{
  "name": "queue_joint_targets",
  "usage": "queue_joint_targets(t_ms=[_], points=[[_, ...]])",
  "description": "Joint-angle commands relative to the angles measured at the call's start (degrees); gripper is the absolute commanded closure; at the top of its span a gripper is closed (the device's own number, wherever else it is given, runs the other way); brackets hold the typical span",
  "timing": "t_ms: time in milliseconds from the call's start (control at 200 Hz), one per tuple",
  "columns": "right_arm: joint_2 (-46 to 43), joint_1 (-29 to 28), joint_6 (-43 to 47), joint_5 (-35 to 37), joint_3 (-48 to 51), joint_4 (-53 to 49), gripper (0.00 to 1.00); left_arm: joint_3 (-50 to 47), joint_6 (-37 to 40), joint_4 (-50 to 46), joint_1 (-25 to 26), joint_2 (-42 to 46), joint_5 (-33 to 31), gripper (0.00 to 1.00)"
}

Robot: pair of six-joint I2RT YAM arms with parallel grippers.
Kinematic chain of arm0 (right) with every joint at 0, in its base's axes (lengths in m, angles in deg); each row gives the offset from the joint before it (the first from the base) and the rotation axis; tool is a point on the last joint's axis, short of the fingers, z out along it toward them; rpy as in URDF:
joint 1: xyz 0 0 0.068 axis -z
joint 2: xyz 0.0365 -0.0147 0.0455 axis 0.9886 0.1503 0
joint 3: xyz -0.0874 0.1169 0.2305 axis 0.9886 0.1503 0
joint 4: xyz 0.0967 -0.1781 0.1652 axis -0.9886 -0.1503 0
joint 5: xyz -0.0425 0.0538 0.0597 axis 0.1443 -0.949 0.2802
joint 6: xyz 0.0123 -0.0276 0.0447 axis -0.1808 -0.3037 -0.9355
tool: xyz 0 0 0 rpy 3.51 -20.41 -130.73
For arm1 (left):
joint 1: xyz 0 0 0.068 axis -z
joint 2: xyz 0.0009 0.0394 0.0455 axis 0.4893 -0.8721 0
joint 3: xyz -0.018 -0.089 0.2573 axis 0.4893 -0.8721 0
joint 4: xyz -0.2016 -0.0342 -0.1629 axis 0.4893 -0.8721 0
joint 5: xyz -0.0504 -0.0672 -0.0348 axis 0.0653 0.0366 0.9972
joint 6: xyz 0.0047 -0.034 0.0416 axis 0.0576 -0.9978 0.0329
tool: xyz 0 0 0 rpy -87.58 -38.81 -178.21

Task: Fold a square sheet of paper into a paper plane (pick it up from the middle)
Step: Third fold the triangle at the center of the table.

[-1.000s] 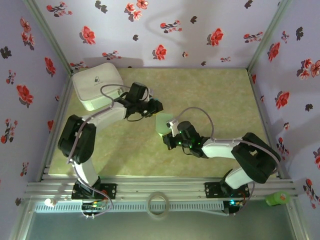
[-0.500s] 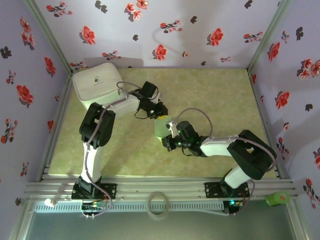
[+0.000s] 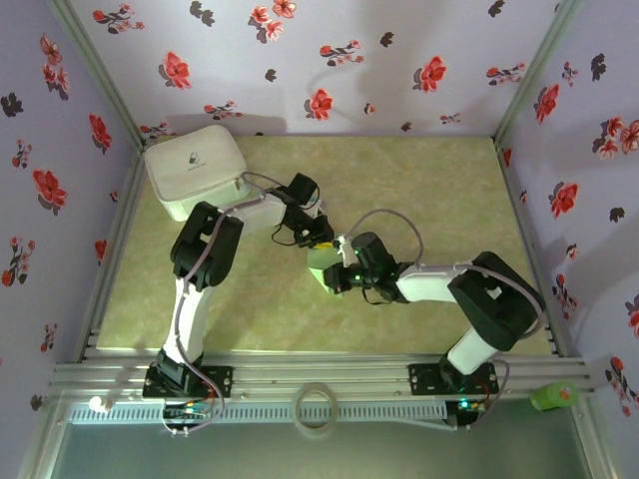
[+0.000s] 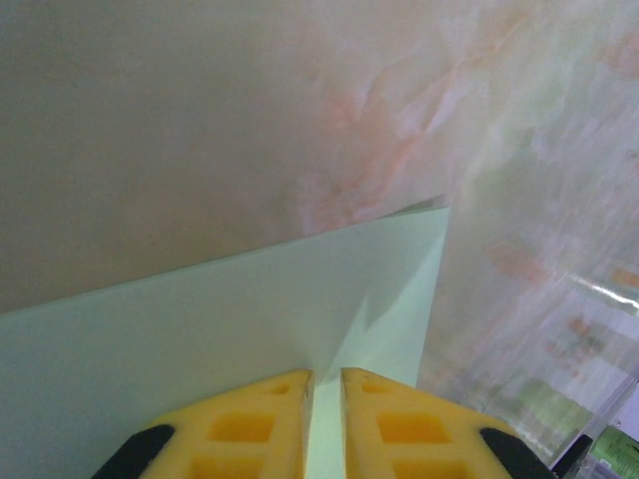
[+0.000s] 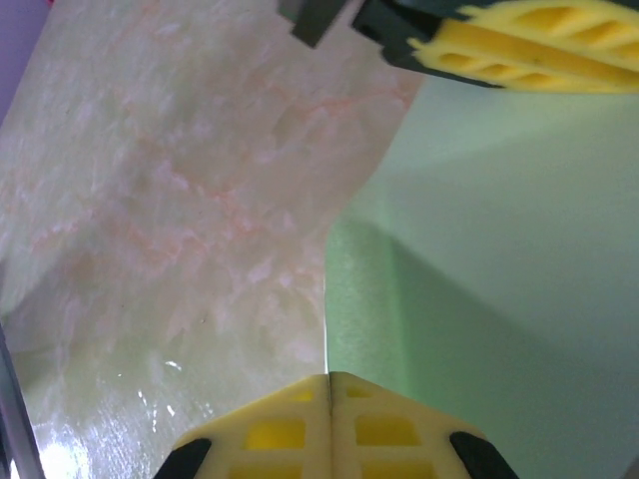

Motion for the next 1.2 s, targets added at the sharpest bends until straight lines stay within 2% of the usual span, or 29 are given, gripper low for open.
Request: queue_joint_targets(t_ms=[0, 175, 495, 1195], points=[[1.7, 1.3, -1.8, -3.4, -2.2, -3.8, 0.99, -2.2, 1.1, -2.1, 0.4, -1.0, -1.7, 0.83], [3.9, 3.4, -1.6, -3.5, -7.3, -13.5, 0.98, -2.7, 1.0, -1.9, 0.4, -0.5, -1.8, 0.84], [5.3, 4.1, -0.6, -0.6, -10.6, -19.2, 0.98, -3.6, 0.5, -2.0, 0.5, 0.0, -2.3, 0.84], [4.7, 5.6, -2.4, 0.2, -11.0, -18.7, 0.96, -7.0, -2.2, 1.8, 0.5, 1.6, -2.9, 0.84]])
